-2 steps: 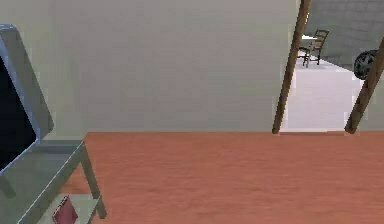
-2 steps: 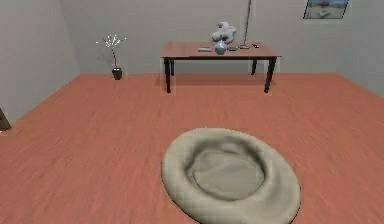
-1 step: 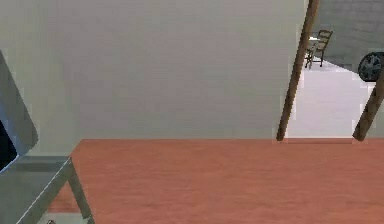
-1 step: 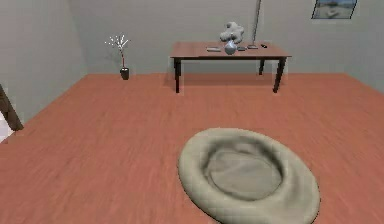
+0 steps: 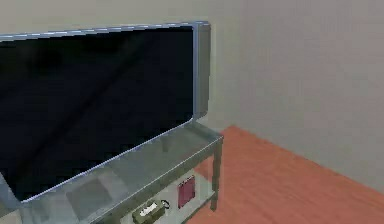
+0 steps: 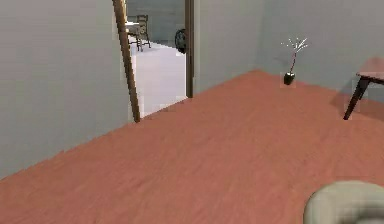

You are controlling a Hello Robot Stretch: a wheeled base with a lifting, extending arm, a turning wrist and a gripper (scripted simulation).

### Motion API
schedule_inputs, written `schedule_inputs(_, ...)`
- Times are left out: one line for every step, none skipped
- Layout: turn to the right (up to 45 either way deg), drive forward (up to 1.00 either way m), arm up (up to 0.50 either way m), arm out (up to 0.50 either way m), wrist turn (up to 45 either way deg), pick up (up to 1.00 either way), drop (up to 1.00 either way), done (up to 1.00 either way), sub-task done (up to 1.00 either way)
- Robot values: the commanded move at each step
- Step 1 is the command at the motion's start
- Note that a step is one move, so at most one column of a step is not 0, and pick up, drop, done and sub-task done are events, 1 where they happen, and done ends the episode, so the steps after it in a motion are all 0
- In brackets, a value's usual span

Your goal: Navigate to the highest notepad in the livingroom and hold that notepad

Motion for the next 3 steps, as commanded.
schedule_inputs(45.0,0.0,0.0,0.0,0.0,0.0,0.0,0.0,0.0)
schedule_inputs(45.0,0.0,0.0,0.0,0.0,0.0,0.0,0.0,0.0)
schedule_inputs(9.0,0.0,0.0,0.0,0.0,0.0,0.0,0.0,0.0)
